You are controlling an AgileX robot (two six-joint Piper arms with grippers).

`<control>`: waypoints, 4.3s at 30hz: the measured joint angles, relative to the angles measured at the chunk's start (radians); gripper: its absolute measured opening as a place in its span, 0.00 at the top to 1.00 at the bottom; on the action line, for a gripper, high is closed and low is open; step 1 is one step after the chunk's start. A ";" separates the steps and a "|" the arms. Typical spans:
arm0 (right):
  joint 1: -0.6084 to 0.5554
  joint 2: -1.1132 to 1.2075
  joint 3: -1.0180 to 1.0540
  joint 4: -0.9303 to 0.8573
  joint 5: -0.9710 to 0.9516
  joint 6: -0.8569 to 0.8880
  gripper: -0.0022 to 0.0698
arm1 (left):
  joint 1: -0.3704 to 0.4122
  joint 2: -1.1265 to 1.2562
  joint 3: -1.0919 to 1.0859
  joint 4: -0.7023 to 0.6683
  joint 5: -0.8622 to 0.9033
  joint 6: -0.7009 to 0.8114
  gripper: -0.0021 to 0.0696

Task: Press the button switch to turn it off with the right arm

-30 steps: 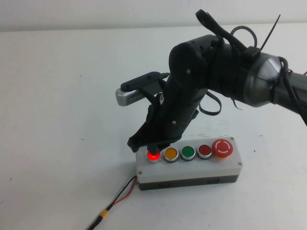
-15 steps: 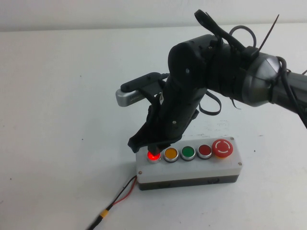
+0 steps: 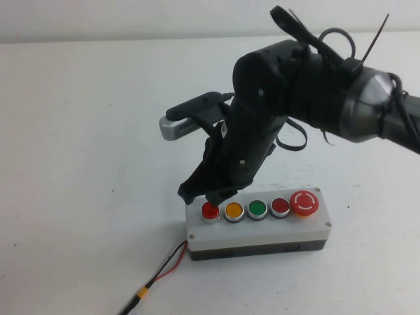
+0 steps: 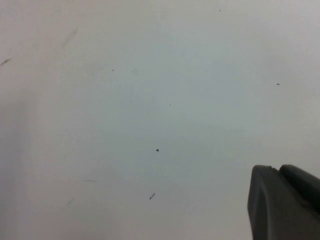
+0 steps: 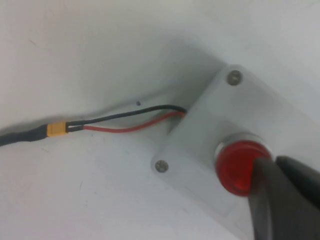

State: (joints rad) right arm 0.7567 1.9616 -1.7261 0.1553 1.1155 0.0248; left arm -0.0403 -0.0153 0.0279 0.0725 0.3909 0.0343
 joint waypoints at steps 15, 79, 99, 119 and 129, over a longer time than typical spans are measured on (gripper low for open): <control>0.000 -0.632 0.370 -0.115 -0.014 0.009 0.99 | 0.000 0.000 0.000 0.000 0.000 0.000 0.97; -0.755 -1.969 1.751 -0.091 -0.859 0.025 0.99 | 0.000 0.000 0.000 0.000 0.000 0.000 0.97; -0.755 -1.969 1.751 -0.010 -0.779 -0.114 0.99 | 0.000 0.000 0.000 0.000 0.000 0.000 0.97; -0.755 -1.969 1.751 -0.008 -0.779 -0.118 0.99 | 0.000 0.000 0.000 0.000 0.000 0.000 0.97; -0.755 -1.969 1.751 -0.008 -0.779 -0.118 0.99 | 0.000 0.000 0.000 0.000 0.000 0.000 0.97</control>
State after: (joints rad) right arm 0.0021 -0.0078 0.0248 0.1473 0.3365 -0.0936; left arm -0.0403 -0.0153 0.0279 0.0725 0.3909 0.0343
